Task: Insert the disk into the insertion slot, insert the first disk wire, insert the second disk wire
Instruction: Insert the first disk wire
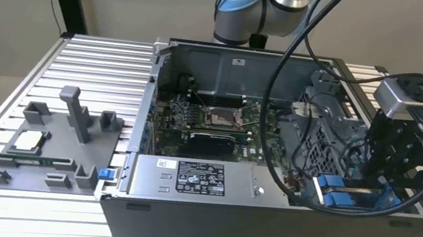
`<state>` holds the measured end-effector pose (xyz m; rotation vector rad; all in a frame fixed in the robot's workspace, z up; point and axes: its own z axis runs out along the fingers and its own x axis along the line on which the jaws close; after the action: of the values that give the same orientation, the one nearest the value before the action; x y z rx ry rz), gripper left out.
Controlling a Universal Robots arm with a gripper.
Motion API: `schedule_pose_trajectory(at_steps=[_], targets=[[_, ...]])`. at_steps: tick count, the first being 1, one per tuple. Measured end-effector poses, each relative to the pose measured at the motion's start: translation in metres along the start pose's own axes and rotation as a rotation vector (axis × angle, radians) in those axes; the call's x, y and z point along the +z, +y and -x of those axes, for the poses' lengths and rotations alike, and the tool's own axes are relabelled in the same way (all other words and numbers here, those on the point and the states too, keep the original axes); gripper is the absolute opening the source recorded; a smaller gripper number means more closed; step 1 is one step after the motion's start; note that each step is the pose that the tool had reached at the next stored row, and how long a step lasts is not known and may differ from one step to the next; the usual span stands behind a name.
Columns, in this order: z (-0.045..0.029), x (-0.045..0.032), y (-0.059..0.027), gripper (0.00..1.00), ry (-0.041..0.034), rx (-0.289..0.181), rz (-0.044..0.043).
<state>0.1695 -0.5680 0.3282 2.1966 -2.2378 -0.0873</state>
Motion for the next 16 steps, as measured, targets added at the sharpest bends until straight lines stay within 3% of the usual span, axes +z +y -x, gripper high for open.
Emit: schedule_pose_trajectory(at_steps=[3,12,16], targets=[[0.0004,-0.0069,0.0003,1.0,0.0006,0.0,0.0004],[0.0017,-0.0462,0.0024,1.0,0.0007,0.0,0.0005],[0.0019,-0.0536,0.0027,1.0,0.0008,0.0,0.0004]])
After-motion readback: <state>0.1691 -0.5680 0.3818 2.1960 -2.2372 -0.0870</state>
